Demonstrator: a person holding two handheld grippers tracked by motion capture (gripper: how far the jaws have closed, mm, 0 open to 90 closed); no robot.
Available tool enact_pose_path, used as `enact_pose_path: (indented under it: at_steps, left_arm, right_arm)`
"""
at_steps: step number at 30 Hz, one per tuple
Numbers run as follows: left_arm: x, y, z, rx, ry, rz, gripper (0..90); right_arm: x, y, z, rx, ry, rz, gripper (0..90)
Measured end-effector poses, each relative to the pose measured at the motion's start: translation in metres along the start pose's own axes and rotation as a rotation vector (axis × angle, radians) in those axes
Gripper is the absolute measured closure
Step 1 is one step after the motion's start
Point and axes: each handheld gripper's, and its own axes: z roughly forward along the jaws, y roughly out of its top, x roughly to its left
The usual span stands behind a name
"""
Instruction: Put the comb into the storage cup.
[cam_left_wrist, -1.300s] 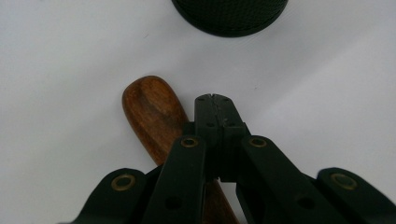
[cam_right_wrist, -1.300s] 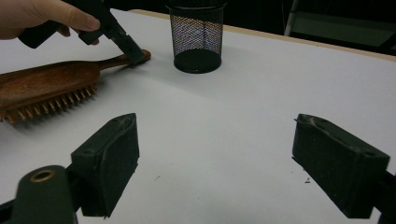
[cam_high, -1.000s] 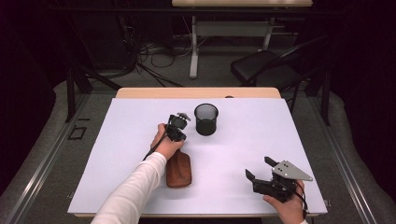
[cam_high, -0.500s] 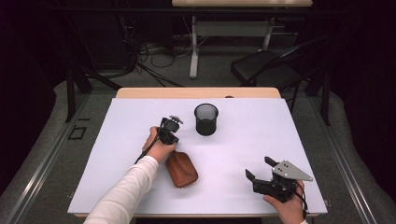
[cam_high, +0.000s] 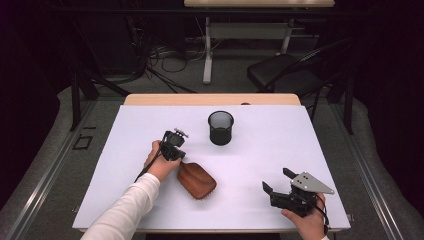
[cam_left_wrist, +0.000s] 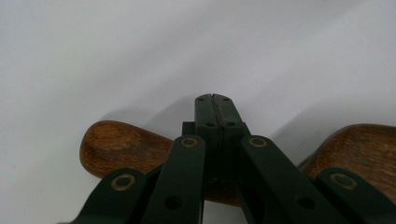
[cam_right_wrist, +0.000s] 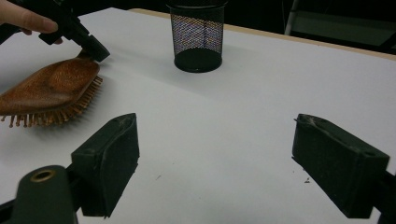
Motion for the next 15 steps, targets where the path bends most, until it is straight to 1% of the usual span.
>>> enact_pose_path:
  at_steps: [3,4,5,6,8,11,15]
  left_arm:
    - [0.002,-0.006,-0.004,-0.006,-0.016,0.001,90.0]
    - [0.002,-0.008,-0.006,-0.004,-0.017,0.011,90.0]
    - [0.001,-0.010,-0.007,-0.008,-0.019,0.011,90.0]
    - [0.001,-0.012,-0.009,-0.006,-0.021,0.017,90.0]
    - [0.001,-0.017,-0.011,-0.008,-0.019,0.029,90.0]
    - [0.002,-0.023,-0.013,-0.005,-0.028,0.028,90.0]
    - [0.003,-0.030,-0.016,-0.007,-0.029,0.032,90.0]
  right_arm:
    - [0.000,0.000,0.000,0.000,-0.001,0.000,14.4]
    - [0.000,0.000,0.000,-0.002,-0.002,-0.005,14.4]
    - [-0.001,0.000,-0.001,-0.003,-0.004,-0.005,14.4]
    - [0.000,0.000,0.000,0.000,-0.003,0.002,14.4]
    - [-0.001,0.000,0.000,0.004,-0.004,0.000,14.4]
    - [0.000,0.000,0.000,0.004,-0.001,-0.003,14.4]
    - [0.000,0.000,0.001,0.003,0.000,-0.005,14.4]
